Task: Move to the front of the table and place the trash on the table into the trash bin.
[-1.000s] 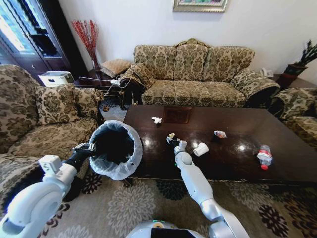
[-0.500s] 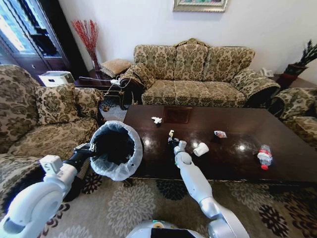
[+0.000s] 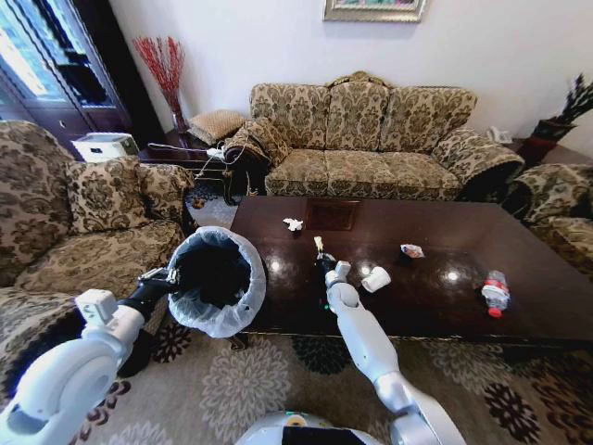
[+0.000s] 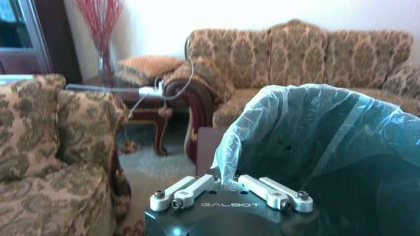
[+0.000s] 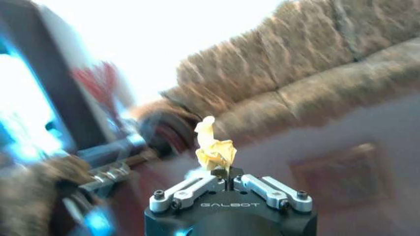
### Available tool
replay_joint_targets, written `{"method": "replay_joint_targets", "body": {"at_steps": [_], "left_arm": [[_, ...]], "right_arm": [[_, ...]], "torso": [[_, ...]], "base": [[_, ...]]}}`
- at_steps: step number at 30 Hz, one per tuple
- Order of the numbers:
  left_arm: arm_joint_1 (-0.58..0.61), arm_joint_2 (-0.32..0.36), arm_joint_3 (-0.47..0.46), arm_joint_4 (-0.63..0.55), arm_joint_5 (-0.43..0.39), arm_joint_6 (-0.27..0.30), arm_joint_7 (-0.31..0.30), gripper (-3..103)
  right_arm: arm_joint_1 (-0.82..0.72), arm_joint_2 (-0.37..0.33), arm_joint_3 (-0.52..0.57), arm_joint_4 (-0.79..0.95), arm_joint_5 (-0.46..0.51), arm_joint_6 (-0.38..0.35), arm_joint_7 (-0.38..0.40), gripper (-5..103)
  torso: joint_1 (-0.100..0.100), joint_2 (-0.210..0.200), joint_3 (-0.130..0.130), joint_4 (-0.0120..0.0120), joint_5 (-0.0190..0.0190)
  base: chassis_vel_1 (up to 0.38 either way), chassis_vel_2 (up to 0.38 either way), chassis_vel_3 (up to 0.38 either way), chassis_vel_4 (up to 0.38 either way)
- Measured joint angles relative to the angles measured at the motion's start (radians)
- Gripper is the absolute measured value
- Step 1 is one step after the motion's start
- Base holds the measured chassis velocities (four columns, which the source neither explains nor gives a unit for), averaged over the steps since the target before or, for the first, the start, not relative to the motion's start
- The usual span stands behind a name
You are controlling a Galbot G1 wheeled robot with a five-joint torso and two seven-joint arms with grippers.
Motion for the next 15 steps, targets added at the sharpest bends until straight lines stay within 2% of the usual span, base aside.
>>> {"method": "replay_joint_targets", "body": {"at_steps": [2, 3, 6, 7, 9, 10, 13, 15], "left_arm": [[-0.013, 0.069, -0.012, 0.025, -0.047, 0.041, -0.016, 2], [-0.013, 0.069, -0.012, 0.025, -0.047, 0.041, -0.016, 2], [-0.037, 0.172, -0.017, 0.056, -0.131, 0.092, -0.05, 2], [-0.037, 0.172, -0.017, 0.056, -0.131, 0.092, -0.05, 2], [-0.051, 0.252, -0.028, 0.071, -0.192, 0.115, -0.063, 2], [-0.051, 0.252, -0.028, 0.071, -0.192, 0.115, -0.063, 2], [-0.069, 0.353, -0.034, 0.082, -0.292, 0.136, -0.078, 2], [-0.073, 0.368, -0.035, 0.083, -0.308, 0.139, -0.082, 2]], "right_arm": [[-0.054, -0.032, -0.026, 0.214, -0.003, 0.002, -0.031, 0], [-0.054, -0.032, -0.026, 0.214, -0.003, 0.002, -0.031, 0], [-0.083, -0.079, -0.077, 0.453, 0.005, -0.004, -0.088, 0], [-0.083, -0.079, -0.077, 0.453, 0.005, -0.004, -0.088, 0], [-0.1, -0.125, -0.138, 0.6, 0.032, -0.011, -0.126, 0], [-0.1, -0.125, -0.138, 0.6, 0.032, -0.011, -0.126, 0], [-0.129, -0.193, -0.236, 0.734, 0.066, -0.031, -0.172, 0], [-0.135, -0.206, -0.26, 0.754, 0.068, -0.034, -0.182, 0]], "torso": [[0.0, 0.0, 0.0, 0.0, 0.0004], [0.0, 0.0, 0.0, 0.0, 0.0004], [0.0, 0.0, 0.0, -0.0001, 0.0001], [0.0, 0.0, 0.0, -0.0001, 0.0001], [0.0, 0.0, 0.0, 0.0003, 0.0004], [0.0, 0.0, 0.0, 0.0003, 0.0004], [0.0, 0.0, 0.0, -0.0002, 0.0005], [0.0, 0.0, 0.0, -0.0001, 0.0003]], "base": [[0.0, 0.0, 0.0, 0.0], [0.0, 0.0, 0.0, 0.0], [0.0, 0.0, 0.0, 0.0], [0.0, 0.0, 0.0, 0.0], [0.0, 0.0, 0.0, 0.0], [0.0, 0.0, 0.0, 0.0], [0.0, 0.0, 0.0, 0.0], [0.0, 0.0, 0.0, 0.0]]}}
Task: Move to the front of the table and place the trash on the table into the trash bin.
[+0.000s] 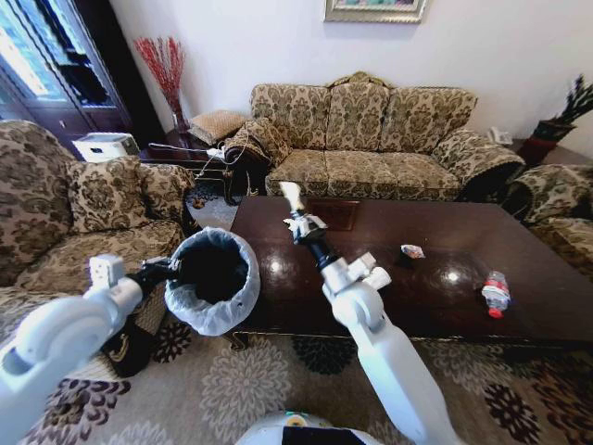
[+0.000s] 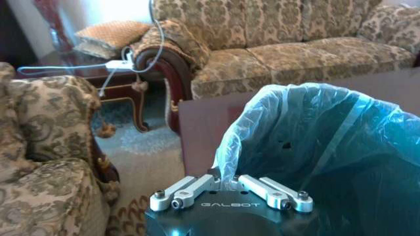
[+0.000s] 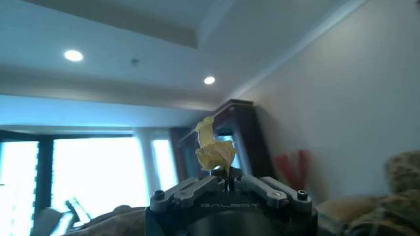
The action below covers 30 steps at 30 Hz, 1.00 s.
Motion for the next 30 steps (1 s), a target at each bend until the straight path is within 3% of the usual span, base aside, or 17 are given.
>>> {"method": "replay_joint_targets", "body": {"at_steps": [8, 13, 16, 19, 21, 22, 25, 26, 30], "left_arm": [[-0.017, 0.059, -0.001, -0.017, -0.05, 0.012, -0.01, 2], [-0.014, 0.059, -0.001, -0.018, -0.046, 0.012, -0.01, 2], [-0.014, 0.058, -0.001, -0.019, -0.043, 0.012, -0.011, 2], [-0.013, 0.052, 0.001, -0.023, -0.04, 0.012, -0.012, 2], [-0.013, 0.051, 0.001, -0.024, -0.039, 0.012, -0.012, 2], [-0.012, 0.049, 0.002, -0.025, -0.038, 0.012, -0.012, 2], [-0.011, 0.046, 0.003, -0.027, -0.037, 0.011, -0.012, 2], [-0.01, 0.043, 0.004, -0.027, -0.036, 0.011, -0.013, 2], [-0.003, 0.032, 0.007, -0.031, -0.03, 0.01, -0.016, 2]], "right_arm": [[-0.039, -0.031, -0.115, 0.015, -0.01, -0.039, -0.008, -3], [-0.052, -0.043, -0.129, 0.018, -0.026, -0.052, 0.001, 17], [-0.052, -0.048, -0.128, 0.019, -0.028, -0.053, 0.002, 22], [-0.051, -0.055, -0.124, 0.022, -0.027, -0.053, 0.003, 38], [-0.051, -0.056, -0.123, 0.023, -0.027, -0.053, 0.003, 38], [-0.05, -0.057, -0.122, 0.024, -0.026, -0.053, 0.003, 49], [-0.051, -0.058, -0.122, 0.026, -0.024, -0.05, 0.002, 54], [-0.053, -0.055, -0.121, 0.031, -0.015, -0.045, 0.002, 65], [-0.058, -0.042, -0.097, 0.043, -0.003, -0.025, 0.026, 77]], "torso": [[0.0, 0.0, 0.0, 0.0002, 0.0001], [0.0, 0.0, 0.0, 0.0002, 0.0], [0.0, 0.0, 0.0, 0.0002, 0.0], [0.0, 0.0, 0.0, 0.0002, 0.0001], [0.0, 0.0, 0.0, 0.0002, 0.0001], [0.0, 0.0, 0.0, 0.0002, 0.0001], [0.0, 0.0, 0.0, 0.0002, 0.0001], [0.0, 0.0, 0.0, 0.0001, 0.0001], [0.0, 0.0, 0.0, 0.0002, 0.0001]], "base": [[0.0, 0.0, 0.0, 0.0], [0.0, 0.0, 0.0, 0.0], [0.0, 0.0, 0.0, 0.0], [0.0, 0.0, 0.0, 0.0], [0.0, 0.0, 0.0, 0.0], [0.0, 0.0, 0.0, 0.0], [0.0, 0.0, 0.0, 0.0], [0.0, 0.0, 0.0, 0.0], [0.0, 0.0, 0.0, 0.0]]}}
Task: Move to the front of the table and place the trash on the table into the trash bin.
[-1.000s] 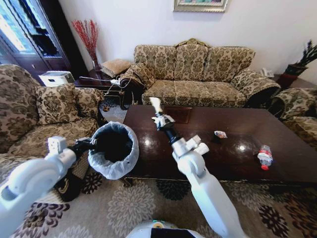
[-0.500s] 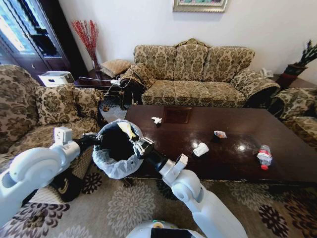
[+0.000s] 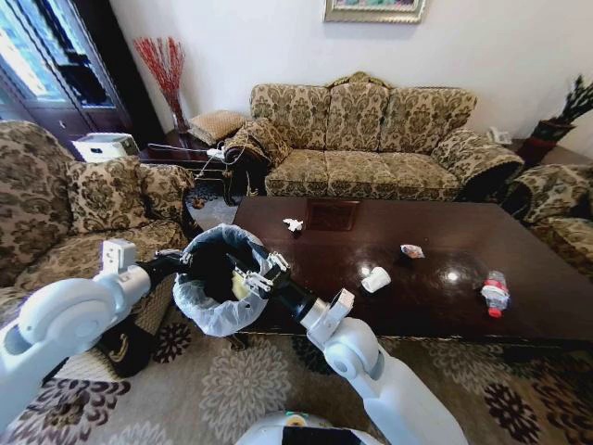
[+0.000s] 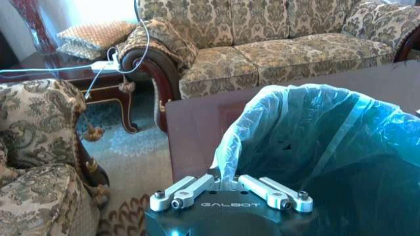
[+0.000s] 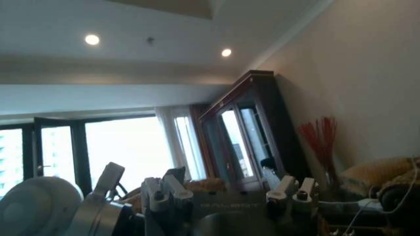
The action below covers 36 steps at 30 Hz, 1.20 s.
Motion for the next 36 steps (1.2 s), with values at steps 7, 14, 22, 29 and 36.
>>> {"method": "replay_joint_targets", "body": {"at_steps": [7, 14, 22, 29, 36], "left_arm": [[-0.002, -0.021, -0.004, 0.007, 0.006, -0.002, -0.002, 2], [-0.008, -0.057, -0.009, 0.004, 0.021, -0.012, -0.004, 2], [0.005, -0.079, -0.024, -0.026, 0.028, -0.014, -0.001, 2], [0.013, -0.083, -0.067, -0.033, 0.028, -0.016, 0.002, 2], [0.035, -0.101, -0.09, -0.08, 0.063, -0.023, 0.004, 2]], "right_arm": [[0.001, 0.012, 0.125, -0.008, 0.035, 0.014, 0.125, 99], [0.018, 0.02, 0.237, -0.176, 0.076, -0.051, 0.293, 100], [0.025, 0.075, 0.233, -0.275, 0.052, -0.049, 0.294, 100], [0.086, 0.128, 0.225, -0.4, 0.028, -0.081, 0.329, 100], [0.159, 0.23, 0.236, -0.583, -0.03, -0.113, 0.299, 100]], "torso": [[0.0, 0.0, 0.0, 0.0, 0.0001], [0.0, 0.0, 0.0, -0.0001, 0.0], [0.0, 0.0, 0.0, 0.0, -0.0001], [0.0, 0.0, 0.0, 0.0001, 0.0003], [0.001, 0.0, 0.001, -0.0003, 0.0003]], "base": [[0.0, 0.0, 0.0, 0.0], [0.0, 0.0, 0.0, 0.0], [-0.067, 0.059, 0.063, -0.053], [-0.184, 0.203, 0.187, -0.199], [-0.23, 0.22, 0.213, -0.242]]}}
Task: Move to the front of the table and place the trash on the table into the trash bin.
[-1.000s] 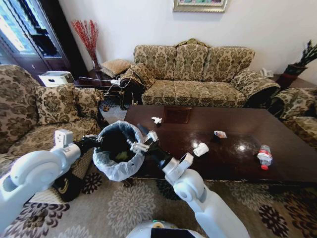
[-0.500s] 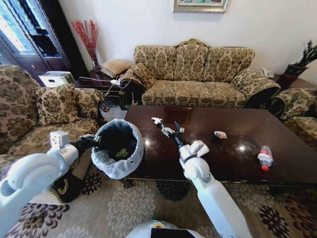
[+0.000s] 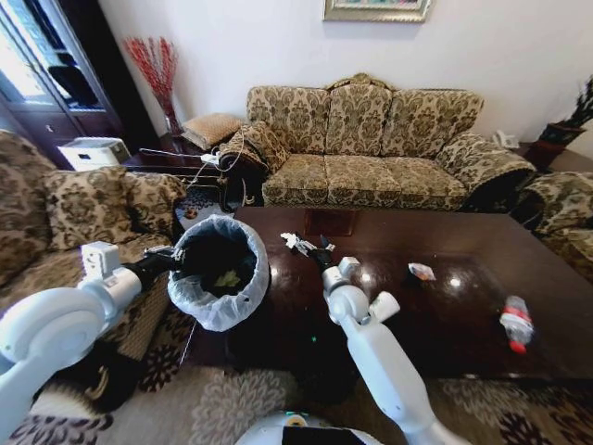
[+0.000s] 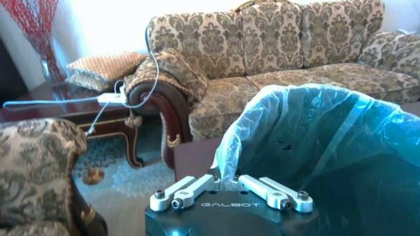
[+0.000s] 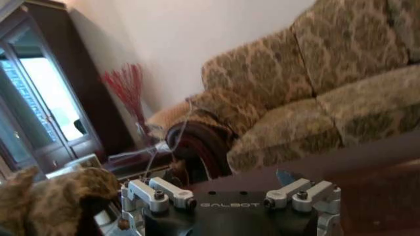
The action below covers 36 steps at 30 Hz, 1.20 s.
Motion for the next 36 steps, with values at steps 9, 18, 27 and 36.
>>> {"method": "replay_joint_targets", "body": {"at_steps": [9, 18, 27, 36], "left_arm": [[0.028, -0.027, -0.018, -0.045, 0.003, 0.004, 0.001, 2], [0.03, -0.039, -0.011, -0.047, 0.0, 0.006, 0.002, 2], [0.022, -0.043, 0.001, -0.04, 0.0, 0.007, 0.002, 2], [0.01, -0.047, 0.02, -0.032, 0.0, 0.006, 0.002, 2]], "right_arm": [[0.13, 0.137, 0.019, -0.286, -0.084, 0.021, 0.018, 100], [0.243, 0.15, 0.017, -0.547, -0.133, 0.05, 0.042, 100], [0.299, 0.147, 0.001, -0.696, -0.159, 0.069, -0.02, 83], [0.295, 0.146, -0.002, -0.701, -0.168, 0.072, -0.039, 63]], "torso": [[-0.002, 0.0, -0.001, 0.0004, -0.0004], [-0.001, 0.0, 0.0, 0.0003, -0.0003], [-0.002, 0.0, -0.001, 0.0003, -0.0003], [-0.001, 0.0, 0.0, 0.0002, -0.0002]], "base": [[-0.034, 0.05, 0.028, -0.047], [0.005, -0.005, -0.005, 0.007], [0.0, 0.0, 0.0, 0.0], [0.0, 0.0, 0.0, 0.0]]}}
